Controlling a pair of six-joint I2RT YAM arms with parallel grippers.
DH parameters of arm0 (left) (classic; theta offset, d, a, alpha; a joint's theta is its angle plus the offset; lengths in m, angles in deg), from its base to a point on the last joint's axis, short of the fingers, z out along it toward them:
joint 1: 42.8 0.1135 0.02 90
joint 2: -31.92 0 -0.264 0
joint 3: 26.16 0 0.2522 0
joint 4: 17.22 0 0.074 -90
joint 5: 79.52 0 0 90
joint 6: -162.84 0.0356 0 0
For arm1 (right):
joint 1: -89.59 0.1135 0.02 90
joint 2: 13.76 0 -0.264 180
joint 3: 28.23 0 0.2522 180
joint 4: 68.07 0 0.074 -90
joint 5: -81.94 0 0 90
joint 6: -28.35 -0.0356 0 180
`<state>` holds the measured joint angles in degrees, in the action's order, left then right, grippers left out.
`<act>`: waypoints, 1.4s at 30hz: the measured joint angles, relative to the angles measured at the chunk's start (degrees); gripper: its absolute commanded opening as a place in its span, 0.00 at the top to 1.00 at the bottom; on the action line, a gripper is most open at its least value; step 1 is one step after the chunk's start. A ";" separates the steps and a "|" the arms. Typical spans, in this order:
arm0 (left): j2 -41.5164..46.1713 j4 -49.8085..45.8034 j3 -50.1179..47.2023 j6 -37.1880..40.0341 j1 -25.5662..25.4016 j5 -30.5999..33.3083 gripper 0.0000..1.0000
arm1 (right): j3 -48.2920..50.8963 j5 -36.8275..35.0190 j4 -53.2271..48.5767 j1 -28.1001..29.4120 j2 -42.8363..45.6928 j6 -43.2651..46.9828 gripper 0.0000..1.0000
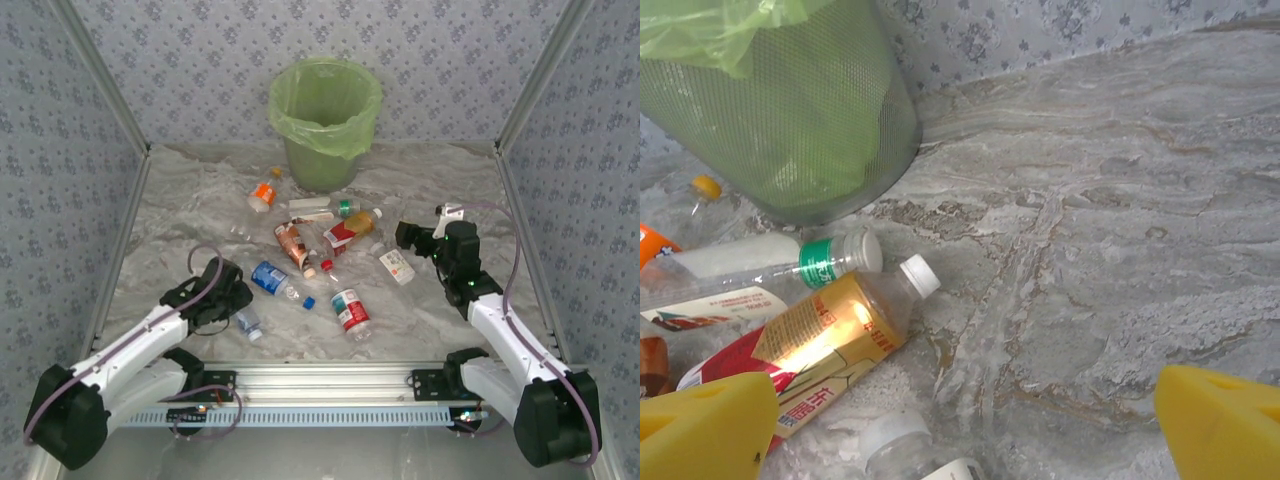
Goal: Put the plastic bottles in the bin
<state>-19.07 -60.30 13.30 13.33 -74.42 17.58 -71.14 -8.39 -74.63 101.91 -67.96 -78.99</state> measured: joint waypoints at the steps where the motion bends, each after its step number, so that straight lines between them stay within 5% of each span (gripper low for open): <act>1: 0.87 -0.15 0.02 0.24 0.00 0.26 0.61 | 0.00 -0.28 0.28 0.00 0.00 0.00 0.01; 17: 5.20 0.31 11.37 6.88 2.97 6.03 0.65 | -0.04 -1.40 1.44 0.00 0.22 -0.74 0.01; 23: -2.99 9.66 17.53 11.91 4.02 7.13 0.65 | -0.04 -1.77 2.43 0.00 0.39 -3.02 0.01; 42: -35.85 34.82 58.21 32.13 4.63 0.57 0.65 | -0.04 -2.47 0.68 0.48 5.62 -6.47 0.01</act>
<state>-54.91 -25.48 71.50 45.46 -69.78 18.14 -71.18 -10.86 -73.95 102.39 -62.34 -85.46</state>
